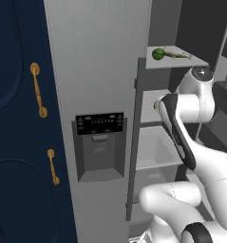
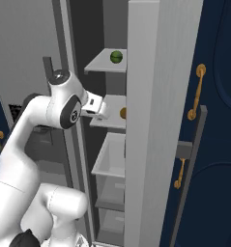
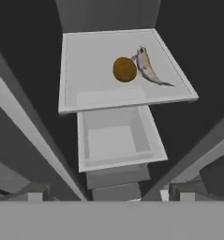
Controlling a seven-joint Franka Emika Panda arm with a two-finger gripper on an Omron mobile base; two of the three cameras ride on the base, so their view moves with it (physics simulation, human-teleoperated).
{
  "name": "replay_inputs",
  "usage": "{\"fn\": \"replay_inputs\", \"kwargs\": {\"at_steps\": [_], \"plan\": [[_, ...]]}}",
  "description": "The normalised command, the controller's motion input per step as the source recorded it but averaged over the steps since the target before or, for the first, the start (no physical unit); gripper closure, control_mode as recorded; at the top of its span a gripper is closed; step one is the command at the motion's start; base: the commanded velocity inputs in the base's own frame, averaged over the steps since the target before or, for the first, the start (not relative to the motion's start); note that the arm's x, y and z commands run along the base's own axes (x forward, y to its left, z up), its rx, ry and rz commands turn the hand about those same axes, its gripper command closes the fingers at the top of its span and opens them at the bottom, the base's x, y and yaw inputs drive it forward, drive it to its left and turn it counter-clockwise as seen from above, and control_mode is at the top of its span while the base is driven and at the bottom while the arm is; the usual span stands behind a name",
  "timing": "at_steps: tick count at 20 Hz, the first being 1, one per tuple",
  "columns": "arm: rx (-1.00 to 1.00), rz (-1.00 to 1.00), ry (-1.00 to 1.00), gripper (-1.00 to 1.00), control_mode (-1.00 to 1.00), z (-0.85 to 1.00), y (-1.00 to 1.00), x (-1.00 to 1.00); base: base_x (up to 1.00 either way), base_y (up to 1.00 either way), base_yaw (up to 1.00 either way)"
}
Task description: Place one avocado and one fish in each tupperware on the nearby counter, to pack two identical lunches.
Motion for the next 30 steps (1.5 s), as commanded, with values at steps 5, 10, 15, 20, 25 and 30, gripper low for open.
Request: {"fn": "replay_inputs", "kwargs": {"at_steps": [5, 10, 15, 20, 25, 30], "plan": [[0.06, -0.19, 0.00, -1.00, -1.00, -0.15, -0.49, 0.41, 0.00, 0.00, 0.00], [0.09, -0.09, 0.16, -1.00, -1.00, -0.08, -0.24, 0.77, 0.00, 0.00, 0.00], [0.11, 0.00, 0.12, -1.00, -1.00, -0.01, -0.06, 0.77, 0.00, 0.00, 0.00], [0.02, 0.00, -0.03, -1.00, -1.00, -0.28, -0.15, 0.40, 0.00, 0.00, 0.00], [0.00, 0.00, -0.09, -1.00, -1.00, -0.51, -0.15, 0.34, 0.00, 0.00, 0.00], [0.01, 0.00, -0.02, -1.00, -1.00, -0.25, -0.14, 0.51, 0.00, 0.00, 0.00]]}}
